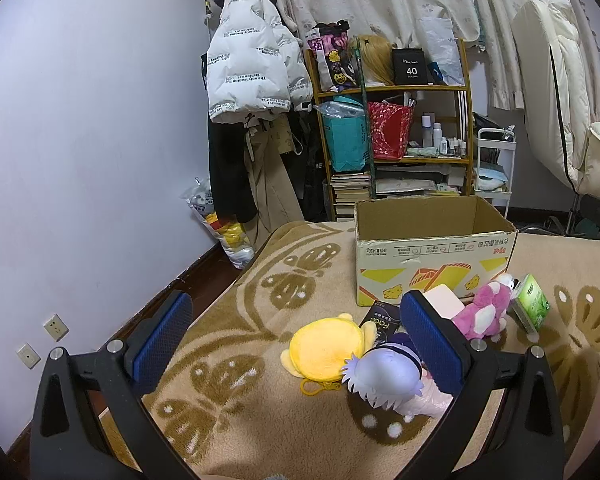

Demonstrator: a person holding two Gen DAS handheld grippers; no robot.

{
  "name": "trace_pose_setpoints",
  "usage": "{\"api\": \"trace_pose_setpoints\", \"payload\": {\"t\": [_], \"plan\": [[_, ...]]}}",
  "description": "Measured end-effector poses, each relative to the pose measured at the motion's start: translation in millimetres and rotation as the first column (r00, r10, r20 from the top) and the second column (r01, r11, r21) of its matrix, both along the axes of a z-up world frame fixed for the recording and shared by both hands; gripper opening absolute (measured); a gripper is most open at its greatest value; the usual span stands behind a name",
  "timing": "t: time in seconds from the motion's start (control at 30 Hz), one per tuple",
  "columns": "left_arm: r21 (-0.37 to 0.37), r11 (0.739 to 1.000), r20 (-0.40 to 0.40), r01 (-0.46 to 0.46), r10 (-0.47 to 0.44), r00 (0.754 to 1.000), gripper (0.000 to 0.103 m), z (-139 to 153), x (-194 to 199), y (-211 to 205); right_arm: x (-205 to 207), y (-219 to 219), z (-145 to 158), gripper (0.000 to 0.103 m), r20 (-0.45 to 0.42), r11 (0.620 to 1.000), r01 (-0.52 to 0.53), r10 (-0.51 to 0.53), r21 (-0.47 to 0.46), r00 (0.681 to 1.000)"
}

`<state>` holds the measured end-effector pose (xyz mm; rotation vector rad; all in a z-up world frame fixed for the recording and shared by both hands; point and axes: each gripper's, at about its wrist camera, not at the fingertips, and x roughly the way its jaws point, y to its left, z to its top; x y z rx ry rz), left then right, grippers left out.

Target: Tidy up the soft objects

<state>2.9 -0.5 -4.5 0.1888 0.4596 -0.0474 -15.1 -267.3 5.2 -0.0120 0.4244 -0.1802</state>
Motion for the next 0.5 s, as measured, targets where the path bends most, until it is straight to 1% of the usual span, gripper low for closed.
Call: {"api": "trace_pose_setpoints", "payload": {"t": [0.5], "plan": [[0.001,1.000,-0.001,0.001,-0.001,1.000,0.103,0.0,0.2,0.0,-0.2,-0.3,0.0,0.103,0.001,1.000,-0.001,0.001,0.001,1.000]]}}
